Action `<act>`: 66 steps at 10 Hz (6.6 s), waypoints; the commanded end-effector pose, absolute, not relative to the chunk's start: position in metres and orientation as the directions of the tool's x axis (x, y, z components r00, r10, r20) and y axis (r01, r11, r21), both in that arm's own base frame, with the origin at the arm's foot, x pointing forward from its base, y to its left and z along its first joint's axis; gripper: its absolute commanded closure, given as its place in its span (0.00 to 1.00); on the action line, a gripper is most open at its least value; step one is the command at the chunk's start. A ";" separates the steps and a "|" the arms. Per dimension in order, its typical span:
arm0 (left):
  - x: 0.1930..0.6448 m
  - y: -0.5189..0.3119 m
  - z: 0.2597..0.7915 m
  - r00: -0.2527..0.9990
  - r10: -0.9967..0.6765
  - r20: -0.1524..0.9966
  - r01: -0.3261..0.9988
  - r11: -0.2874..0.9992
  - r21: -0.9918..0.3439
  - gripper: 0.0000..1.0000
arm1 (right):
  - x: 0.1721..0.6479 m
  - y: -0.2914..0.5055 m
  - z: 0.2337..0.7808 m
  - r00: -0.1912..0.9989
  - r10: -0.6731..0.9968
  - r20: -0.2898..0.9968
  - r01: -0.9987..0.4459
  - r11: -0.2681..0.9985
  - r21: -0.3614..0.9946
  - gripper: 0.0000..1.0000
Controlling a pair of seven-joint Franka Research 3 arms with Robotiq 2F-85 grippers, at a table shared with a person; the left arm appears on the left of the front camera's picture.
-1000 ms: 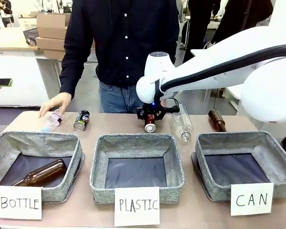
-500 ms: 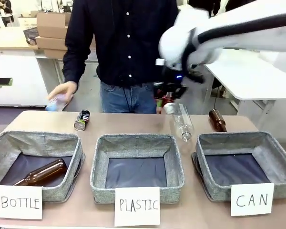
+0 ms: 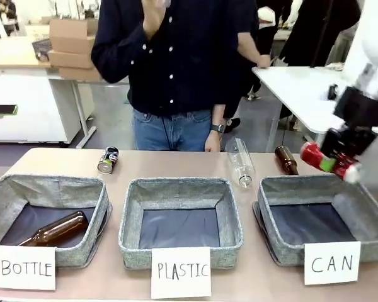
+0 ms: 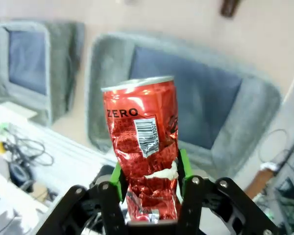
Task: Sort the can waste into the basket.
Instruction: Pick up the can waste from the table and place it in the right Fabric basket.
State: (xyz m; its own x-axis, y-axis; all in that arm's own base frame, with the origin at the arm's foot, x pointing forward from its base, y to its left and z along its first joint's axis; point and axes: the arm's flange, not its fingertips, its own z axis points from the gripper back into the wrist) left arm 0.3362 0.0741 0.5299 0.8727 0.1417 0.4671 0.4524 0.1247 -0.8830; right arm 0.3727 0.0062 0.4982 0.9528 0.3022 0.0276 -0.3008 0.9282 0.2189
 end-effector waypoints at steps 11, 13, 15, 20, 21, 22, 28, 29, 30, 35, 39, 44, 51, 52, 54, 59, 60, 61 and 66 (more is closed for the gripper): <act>0.337 0.074 0.531 0.862 0.146 0.485 0.474 0.108 -0.874 0.00 | 0.359 -0.022 0.473 0.983 0.172 0.060 -0.182 0.938 0.293 0.00; 0.337 0.074 0.531 0.862 0.146 0.485 0.474 0.108 -0.874 0.00 | 0.360 -0.022 0.475 0.984 0.161 0.080 -0.178 0.933 0.312 0.00; 0.337 0.074 0.531 0.862 0.146 0.485 0.474 0.108 -0.874 0.00 | 0.362 -0.022 0.480 0.985 0.129 0.111 -0.165 0.888 0.430 0.00; 0.337 0.074 0.531 0.862 0.146 0.485 0.474 0.108 -0.874 0.00 | 0.349 -0.064 0.543 1.000 0.004 -0.013 0.013 -0.482 0.876 0.00; 0.337 0.074 0.531 0.862 0.146 0.485 0.474 0.108 -0.874 0.00 | 0.359 -0.066 0.537 0.980 -0.124 -0.157 0.076 -0.496 0.865 0.00; 0.337 0.074 0.531 0.862 0.146 0.485 0.474 0.108 -0.874 0.00 | 0.333 -0.053 0.558 0.979 0.052 0.196 -0.200 0.413 0.889 0.00; 0.337 0.074 0.531 0.862 0.146 0.485 0.474 0.108 -0.874 0.00 | 0.333 -0.053 0.558 0.979 0.052 0.196 -0.200 0.413 0.889 0.00; 0.337 0.074 0.531 0.862 0.146 0.485 0.474 0.108 -0.874 0.00 | 0.333 -0.053 0.558 0.979 0.052 0.196 -0.200 0.413 0.889 0.00; 0.337 0.074 0.531 0.862 0.146 0.485 0.474 0.108 -0.874 0.00 | 0.333 -0.053 0.558 0.979 0.052 0.196 -0.200 0.413 0.889 0.00; 0.358 0.051 0.550 0.840 0.099 0.533 0.457 0.399 -0.795 0.00 | 0.333 -0.053 0.558 0.979 0.052 0.196 -0.200 0.413 0.889 0.00; 0.507 -0.002 0.553 0.858 -0.068 0.509 0.233 0.935 -0.269 0.00 | 0.333 -0.053 0.558 0.979 0.052 0.196 -0.200 0.413 0.889 0.00; 0.558 -0.036 0.498 0.818 -0.143 0.557 0.283 0.943 -0.174 0.00 | 0.333 -0.053 0.558 0.979 0.052 0.196 -0.200 0.413 0.889 0.00; 0.635 -0.089 0.421 0.934 -0.119 0.337 0.175 0.974 -0.143 0.00 | 0.333 -0.053 0.558 0.979 0.052 0.196 -0.200 0.413 0.889 0.00; 0.644 -0.098 0.406 0.948 -0.161 0.274 0.215 0.960 -0.178 0.00 | 0.333 -0.053 0.558 0.979 0.052 0.196 -0.200 0.413 0.889 0.00; 0.663 -0.109 0.374 0.970 -0.163 0.180 0.194 0.966 -0.169 0.00 | 0.333 -0.053 0.558 0.979 0.052 0.196 -0.200 0.413 0.889 0.00; 0.680 -0.125 0.313 0.990 -0.123 0.064 0.128 0.989 -0.076 0.00 | 0.333 -0.053 0.558 0.979 0.052 0.196 -0.200 0.413 0.889 0.00; 0.681 -0.126 0.310 0.991 -0.122 0.054 0.125 0.989 -0.073 0.00 | 0.333 -0.053 0.558 0.979 0.052 0.196 -0.200 0.413 0.889 0.00; 0.682 -0.128 0.310 0.991 -0.117 0.060 0.121 0.990 -0.074 0.00 | 0.333 -0.053 0.558 0.979 0.052 0.196 -0.200 0.413 0.889 0.00; 0.681 -0.128 0.313 0.994 -0.085 0.062 0.089 0.993 -0.075 0.38 | 0.333 -0.053 0.558 0.979 0.052 0.196 -0.200 0.413 0.889 0.00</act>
